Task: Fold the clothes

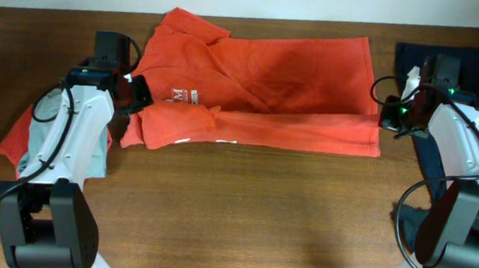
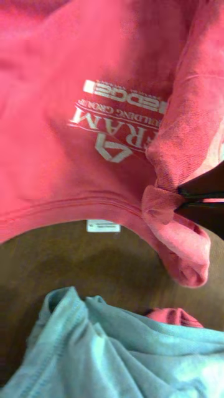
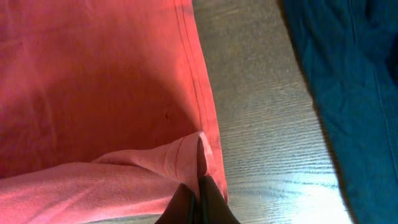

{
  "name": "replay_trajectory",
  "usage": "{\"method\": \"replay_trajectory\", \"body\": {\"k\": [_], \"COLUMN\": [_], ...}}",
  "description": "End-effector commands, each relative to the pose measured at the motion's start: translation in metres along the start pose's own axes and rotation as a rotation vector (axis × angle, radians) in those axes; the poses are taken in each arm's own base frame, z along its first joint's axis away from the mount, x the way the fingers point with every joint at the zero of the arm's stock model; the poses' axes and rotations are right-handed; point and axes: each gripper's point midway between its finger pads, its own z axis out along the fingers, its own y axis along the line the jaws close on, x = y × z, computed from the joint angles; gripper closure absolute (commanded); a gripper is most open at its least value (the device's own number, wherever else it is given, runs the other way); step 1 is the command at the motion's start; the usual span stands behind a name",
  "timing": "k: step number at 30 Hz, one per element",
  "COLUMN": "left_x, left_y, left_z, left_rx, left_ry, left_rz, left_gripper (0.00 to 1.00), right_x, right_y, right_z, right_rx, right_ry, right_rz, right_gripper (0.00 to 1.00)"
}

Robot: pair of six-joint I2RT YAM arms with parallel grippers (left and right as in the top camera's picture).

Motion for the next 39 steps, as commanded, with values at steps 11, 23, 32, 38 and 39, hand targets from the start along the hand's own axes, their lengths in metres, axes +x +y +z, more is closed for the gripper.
{"method": "replay_trajectory", "body": {"k": [11, 23, 32, 38, 39], "left_x": [-0.017, -0.008, -0.008, -0.007, -0.007], "left_y": [-0.002, 0.0, 0.0, 0.0, 0.0], "left_z": [-0.002, 0.029, 0.033, 0.033, 0.033], "left_rx": [0.02, 0.0, -0.001, -0.001, -0.002], "left_ry": [-0.075, -0.026, -0.025, -0.024, -0.022], "left_rz": [-0.02, -0.017, -0.017, -0.017, -0.017], "left_gripper": [0.95, 0.95, 0.55, 0.49, 0.49], "right_x": [-0.011, -0.018, -0.022, -0.017, -0.016], "right_y": [0.001, 0.0, 0.0, 0.0, 0.0], "right_z": [0.017, 0.024, 0.024, 0.025, 0.025], "right_rx": [-0.024, -0.024, -0.026, -0.025, -0.024], "right_ry": [-0.019, -0.042, -0.059, -0.038, -0.033], "right_rz": [0.003, 0.0, -0.002, 0.0, 0.001], "right_gripper": [0.92, 0.92, 0.23, 0.24, 0.24]}}
